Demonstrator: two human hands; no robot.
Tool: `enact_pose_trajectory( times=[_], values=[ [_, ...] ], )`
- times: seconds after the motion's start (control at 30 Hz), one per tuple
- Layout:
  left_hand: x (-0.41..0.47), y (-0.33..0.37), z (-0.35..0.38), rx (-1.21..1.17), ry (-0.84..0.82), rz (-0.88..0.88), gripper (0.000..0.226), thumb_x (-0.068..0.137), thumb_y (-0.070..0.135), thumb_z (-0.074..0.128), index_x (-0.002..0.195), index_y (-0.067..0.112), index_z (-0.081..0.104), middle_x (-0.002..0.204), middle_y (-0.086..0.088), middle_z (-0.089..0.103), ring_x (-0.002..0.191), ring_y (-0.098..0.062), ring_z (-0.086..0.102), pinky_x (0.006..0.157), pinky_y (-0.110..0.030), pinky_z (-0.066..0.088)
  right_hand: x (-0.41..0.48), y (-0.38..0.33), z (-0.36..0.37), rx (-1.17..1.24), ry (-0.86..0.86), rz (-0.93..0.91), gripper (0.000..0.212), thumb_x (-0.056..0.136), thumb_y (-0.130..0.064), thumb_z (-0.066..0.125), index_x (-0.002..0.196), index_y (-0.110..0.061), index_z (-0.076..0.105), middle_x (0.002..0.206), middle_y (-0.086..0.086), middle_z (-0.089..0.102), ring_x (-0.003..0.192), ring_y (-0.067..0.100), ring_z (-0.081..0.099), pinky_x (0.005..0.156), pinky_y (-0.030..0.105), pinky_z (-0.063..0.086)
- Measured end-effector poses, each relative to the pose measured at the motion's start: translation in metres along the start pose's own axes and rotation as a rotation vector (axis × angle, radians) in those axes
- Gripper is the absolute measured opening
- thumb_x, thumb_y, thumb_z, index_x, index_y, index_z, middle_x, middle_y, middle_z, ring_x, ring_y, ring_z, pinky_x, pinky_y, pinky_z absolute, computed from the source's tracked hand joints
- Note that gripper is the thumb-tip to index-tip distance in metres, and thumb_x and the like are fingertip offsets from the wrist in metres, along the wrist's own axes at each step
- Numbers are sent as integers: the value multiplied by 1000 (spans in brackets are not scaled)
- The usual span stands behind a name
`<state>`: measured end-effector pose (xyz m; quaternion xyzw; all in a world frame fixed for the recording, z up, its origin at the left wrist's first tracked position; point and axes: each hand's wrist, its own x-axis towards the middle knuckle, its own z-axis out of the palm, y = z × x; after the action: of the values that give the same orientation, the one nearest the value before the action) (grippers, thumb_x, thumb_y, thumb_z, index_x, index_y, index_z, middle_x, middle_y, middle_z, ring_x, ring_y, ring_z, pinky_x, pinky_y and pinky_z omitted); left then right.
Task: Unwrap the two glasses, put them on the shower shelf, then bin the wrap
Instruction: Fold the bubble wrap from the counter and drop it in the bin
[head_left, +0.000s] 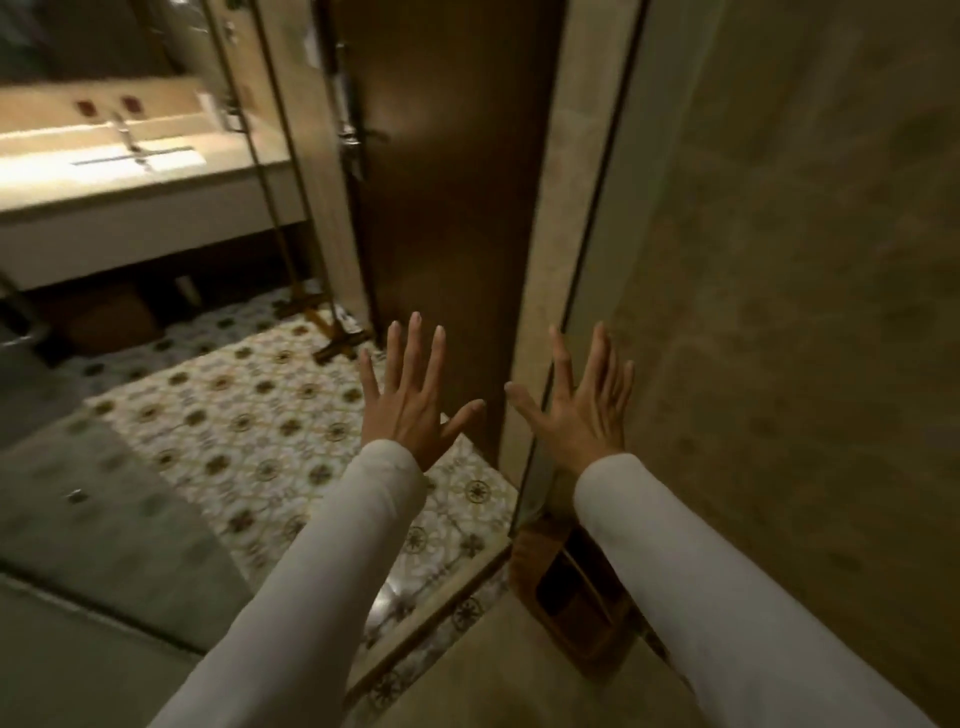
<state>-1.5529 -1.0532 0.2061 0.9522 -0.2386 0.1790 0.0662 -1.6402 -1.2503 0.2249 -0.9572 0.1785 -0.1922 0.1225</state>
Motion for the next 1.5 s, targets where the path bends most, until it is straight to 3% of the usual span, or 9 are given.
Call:
enact_pose_trajectory(
  times=[0.33,0.87,1.2,1.5],
  values=[
    [-6,-142,2,119,-57,-308,95,87,81,19,157,22,-9,164,-10,-20,150,-31,-21,117,-65,-1,64,-135,94,84,-95,-289,85,89,-82,26,158,-39,-1,167,18,-8,155,38,-4,121,63,-2],
    [136,-204,68,222,-59,-638,92,86,79,17,156,25,-8,165,-10,-14,151,-30,-15,118,-63,-1,271,-205,201,243,-196,-629,86,90,-81,30,158,-39,0,168,18,-6,155,37,-5,121,64,-4],
    [185,-246,81,209,-61,-770,93,86,79,20,156,25,-9,166,-10,-14,151,-30,-17,117,-65,0,338,-252,246,299,-291,-706,85,88,-83,25,157,-41,-2,167,19,-6,155,35,-10,121,64,-5],
    [211,-341,107,242,-76,-811,95,85,80,19,157,24,-7,166,-10,-12,151,-31,-16,117,-65,-2,369,-329,299,304,-320,-749,85,90,-80,30,158,-40,-1,167,18,-10,155,36,-11,120,64,-7]
  ],
)
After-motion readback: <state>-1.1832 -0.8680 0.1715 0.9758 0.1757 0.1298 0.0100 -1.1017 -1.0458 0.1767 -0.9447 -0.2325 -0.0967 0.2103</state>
